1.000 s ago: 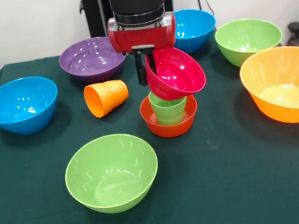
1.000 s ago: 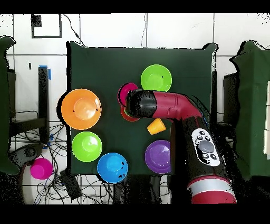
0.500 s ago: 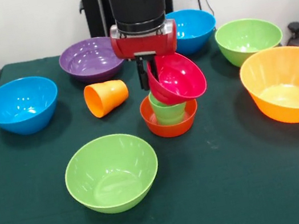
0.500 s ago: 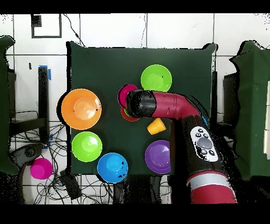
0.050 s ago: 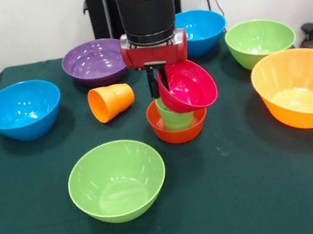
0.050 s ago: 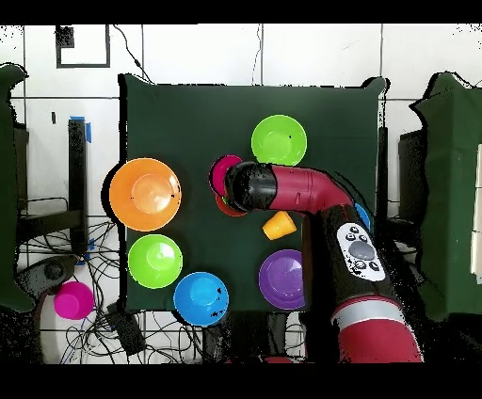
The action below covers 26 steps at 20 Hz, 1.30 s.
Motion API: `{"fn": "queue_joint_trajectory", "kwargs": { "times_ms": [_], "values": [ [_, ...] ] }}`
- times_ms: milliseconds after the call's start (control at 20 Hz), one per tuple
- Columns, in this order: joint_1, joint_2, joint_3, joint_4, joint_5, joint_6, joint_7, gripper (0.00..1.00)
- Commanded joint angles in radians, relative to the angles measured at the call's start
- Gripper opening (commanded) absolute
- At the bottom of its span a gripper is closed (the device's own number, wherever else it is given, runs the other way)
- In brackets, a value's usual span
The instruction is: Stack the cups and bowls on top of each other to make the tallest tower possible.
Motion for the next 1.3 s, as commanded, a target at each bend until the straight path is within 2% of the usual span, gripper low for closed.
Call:
{"fn": "queue_joint_trajectory", "kwargs": {
  "times_ms": [50,250,850,1300],
  "values": [
    [0.006,0.026,0.031,0.023,0.012,-0.063,0.102,0.0],
    [0.006,0.021,0.031,0.025,0.012,-0.054,0.098,0.0],
    [0.015,-0.078,0.031,-0.042,0.03,0.14,0.038,0.0],
    [0.008,-0.103,0.021,0.035,0.022,0.096,0.061,0.0]
  ]
}}
